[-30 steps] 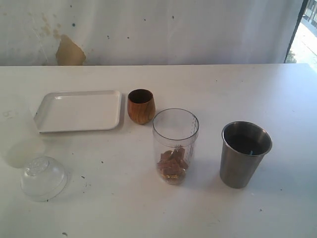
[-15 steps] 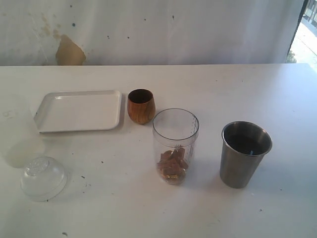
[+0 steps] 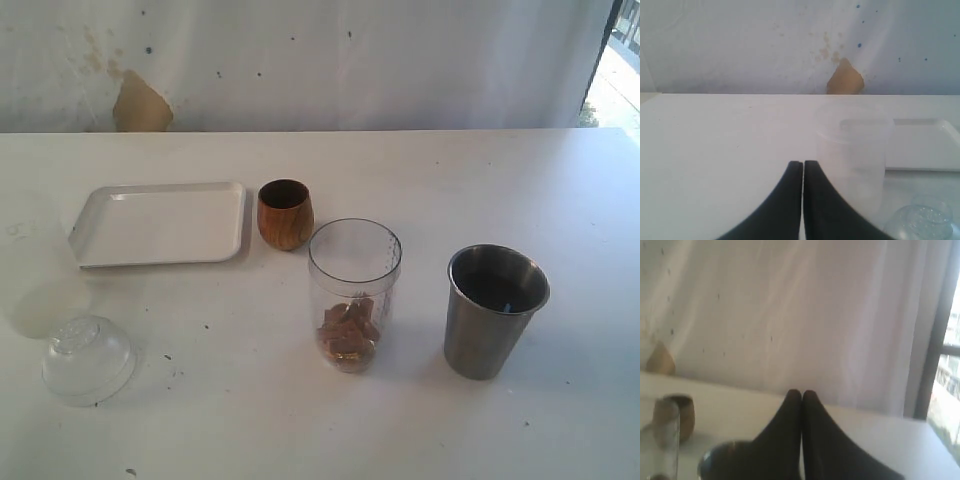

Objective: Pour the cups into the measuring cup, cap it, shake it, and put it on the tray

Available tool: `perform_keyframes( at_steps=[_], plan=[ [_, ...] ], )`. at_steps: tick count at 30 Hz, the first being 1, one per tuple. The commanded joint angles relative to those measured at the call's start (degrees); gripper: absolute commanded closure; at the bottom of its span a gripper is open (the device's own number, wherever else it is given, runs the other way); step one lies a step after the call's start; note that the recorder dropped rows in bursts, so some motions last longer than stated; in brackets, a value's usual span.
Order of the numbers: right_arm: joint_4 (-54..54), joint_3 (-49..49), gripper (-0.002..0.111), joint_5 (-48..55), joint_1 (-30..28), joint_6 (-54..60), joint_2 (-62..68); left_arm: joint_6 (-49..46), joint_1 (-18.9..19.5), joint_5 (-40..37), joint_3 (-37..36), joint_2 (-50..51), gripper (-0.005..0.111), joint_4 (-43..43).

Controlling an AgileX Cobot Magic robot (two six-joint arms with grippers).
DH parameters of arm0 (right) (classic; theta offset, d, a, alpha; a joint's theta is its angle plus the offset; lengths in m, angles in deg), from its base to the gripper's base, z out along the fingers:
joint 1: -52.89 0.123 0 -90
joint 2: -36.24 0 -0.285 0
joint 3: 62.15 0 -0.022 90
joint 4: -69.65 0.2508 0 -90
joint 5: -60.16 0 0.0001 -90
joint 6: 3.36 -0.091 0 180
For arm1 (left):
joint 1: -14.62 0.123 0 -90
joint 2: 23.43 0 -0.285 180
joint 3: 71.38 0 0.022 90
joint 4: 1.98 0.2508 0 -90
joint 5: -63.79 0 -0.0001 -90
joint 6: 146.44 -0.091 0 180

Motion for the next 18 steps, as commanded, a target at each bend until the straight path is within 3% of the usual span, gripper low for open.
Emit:
perform_keyframes(
  at_steps=[1, 4, 7, 11, 13, 18],
  plan=[
    [0.4, 0.0, 0.108, -9.2, -0.1, -4.9, 0.0, -0.1, -0.2, 0.7, -0.3, -0.2, 0.106, 0.3],
    [0.4, 0.0, 0.107, -9.2, -0.1, -7.8, 0.0, -0.1, -0.2, 0.7, -0.3, -0.2, 0.106, 0.3],
    [0.4, 0.0, 0.088, -9.3, -0.1, -8.2, 0.0, -0.1, -0.2, 0.7, -0.3, -0.2, 0.106, 0.3],
    [0.4, 0.0, 0.034, -10.0, -0.1, -9.7, 4.1, -0.1, -0.2, 0.7, -0.3, -0.2, 0.106, 0.3],
    [0.4, 0.0, 0.017, -10.6, -0.1, -14.0, 7.2, -0.1, -0.2, 0.7, -0.3, -0.2, 0.106, 0.3],
    [-0.5, 0.0, 0.011, -11.7, -0.1, -13.2, 14.7, -0.1, -0.2, 0.7, -0.3, -0.2, 0.106, 0.3]
  ],
)
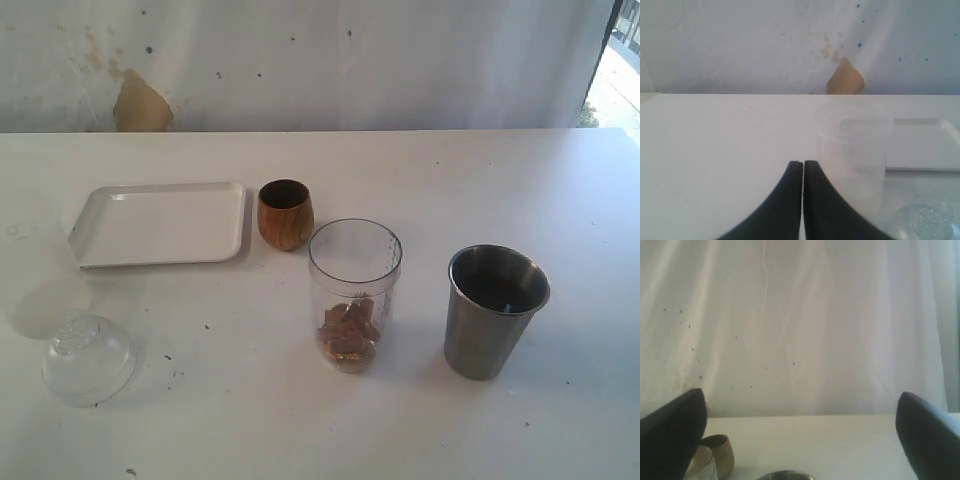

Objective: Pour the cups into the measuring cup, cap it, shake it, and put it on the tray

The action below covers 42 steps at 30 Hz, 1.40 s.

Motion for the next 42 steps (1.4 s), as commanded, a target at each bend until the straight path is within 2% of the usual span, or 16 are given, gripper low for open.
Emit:
perform_keyframes(
  at_steps=[1, 6, 11, 14, 18, 28, 35, 42],
  plan=[
    [-0.6, 0.0, 0.011, -1.0, -0.1, 2.4, 7.2, 0.0, -0.2, 0.7, -0.3, -0.2, 0.106, 0.3],
    [-3.4, 0.0, 0.011, -4.4, -0.1, 5.6, 16.6, 0.0, -0.2, 0.7, -0.3, -0.2, 0.106, 0.3],
    [-3.4, 0.0, 0.011, -9.2, -0.1, -4.3, 21.7, 0.0, -0.2, 0.7, -0.3, -0.2, 0.106, 0.3],
    [-3.4, 0.0, 0.011, -9.3, -0.1, -4.2, 23.6, 0.0, -0.2, 0.7, -0.3, -0.2, 0.106, 0.3],
    [-6.0, 0.0, 0.003, -9.7, -0.1, -4.1, 25.7, 0.0, -0.2, 0.7, -0.3, -0.2, 0.106, 0.3],
    [-10.9, 0.0, 0.003, -14.0, -0.1, -1.6, 34.5, 0.0, -0.2, 0.7, -0.3, -0.2, 0.106, 0.3],
    [-14.3, 0.0, 0.003, -23.9, -0.1, -0.3, 43.8, 0.0, -0.2, 0.7, -0.3, -0.2, 0.106, 0.3],
    [-14.3, 0.0, 0.003, -26.9, -0.1, 2.4, 51.0, 0.0, -0.2, 0.7, -0.3, -0.2, 0.106, 0.3]
  ],
)
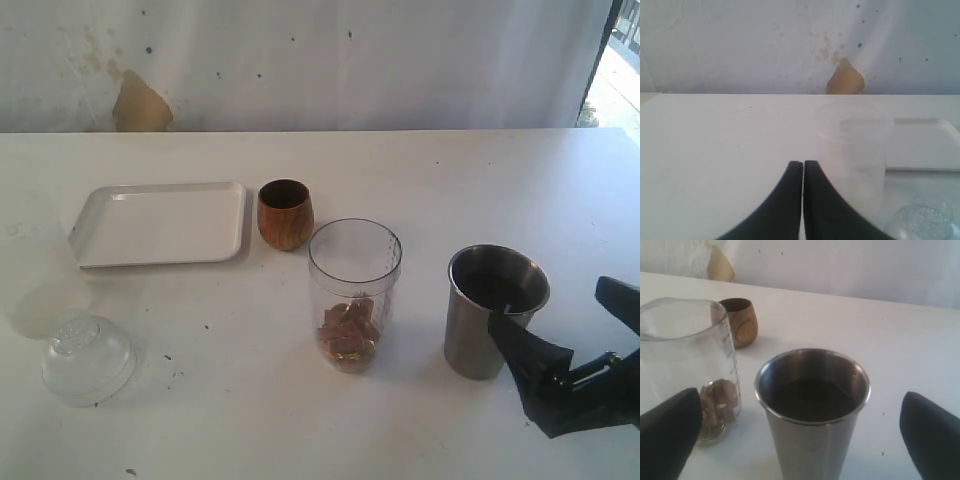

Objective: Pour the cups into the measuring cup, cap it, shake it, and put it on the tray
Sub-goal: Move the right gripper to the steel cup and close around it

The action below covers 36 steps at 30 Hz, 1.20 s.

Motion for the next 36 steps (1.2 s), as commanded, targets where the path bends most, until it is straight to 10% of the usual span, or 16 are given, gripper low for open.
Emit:
perform_keyframes(
  at_steps=[1, 36],
  plan=[
    [-0.4, 0.0, 0.003, -3.7, -0.1, 2.6, 4.6, 0.1, -0.2, 0.7, -0.3, -0.2, 0.106, 0.3],
    [3.3, -6.5, 0.003, -23.4, -0.1, 9.2, 36.7, 0.1, -0.2, 0.7, -0.3, -0.2, 0.106, 0.3]
  ],
)
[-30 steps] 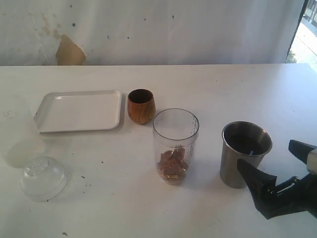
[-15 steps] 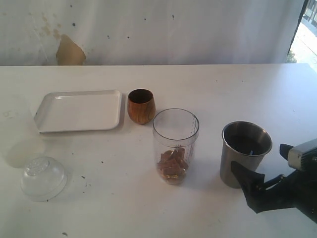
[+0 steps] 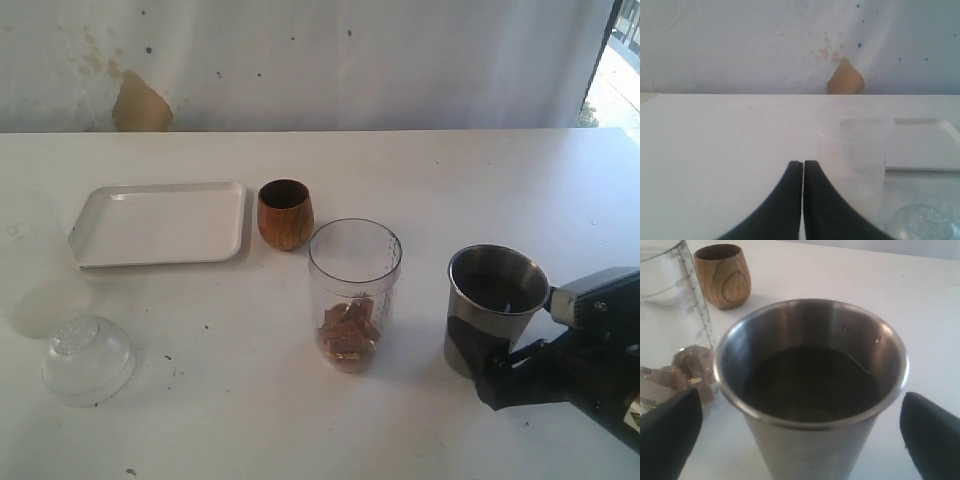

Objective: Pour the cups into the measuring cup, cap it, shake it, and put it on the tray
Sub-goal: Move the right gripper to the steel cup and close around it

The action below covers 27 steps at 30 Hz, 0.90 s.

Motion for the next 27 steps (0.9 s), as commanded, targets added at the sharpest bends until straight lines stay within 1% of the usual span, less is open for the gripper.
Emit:
perform_keyframes(
  at_steps=[1, 10, 19, 23, 27],
  plan=[
    [0.1, -1.6, 0.003, -1.4, -0.1, 0.7, 2.4, 0.1, -0.2, 0.7, -0.3, -0.2, 0.106, 0.3],
    [0.2, -1.8, 0.003, -2.7, -0.1, 1.7, 4.3, 0.1, -0.2, 0.7, -0.3, -0.2, 0.106, 0.3],
    [0.1, -5.8, 0.003, -2.9, -0.1, 1.7, 10.6, 0.1, -0.2, 0.7, -0.3, -0.2, 0.106, 0.3],
    [0.1, -6.4, 0.003, -6.4, -0.1, 1.5, 12.8, 0.1, -0.2, 0.7, -0.3, -0.2, 0.106, 0.3],
    [0.1, -7.1, 0.003, -6.4, -0.1, 0.6, 13.9, 0.1, -0.2, 0.7, -0.3, -0.2, 0.106, 0.3]
  ],
)
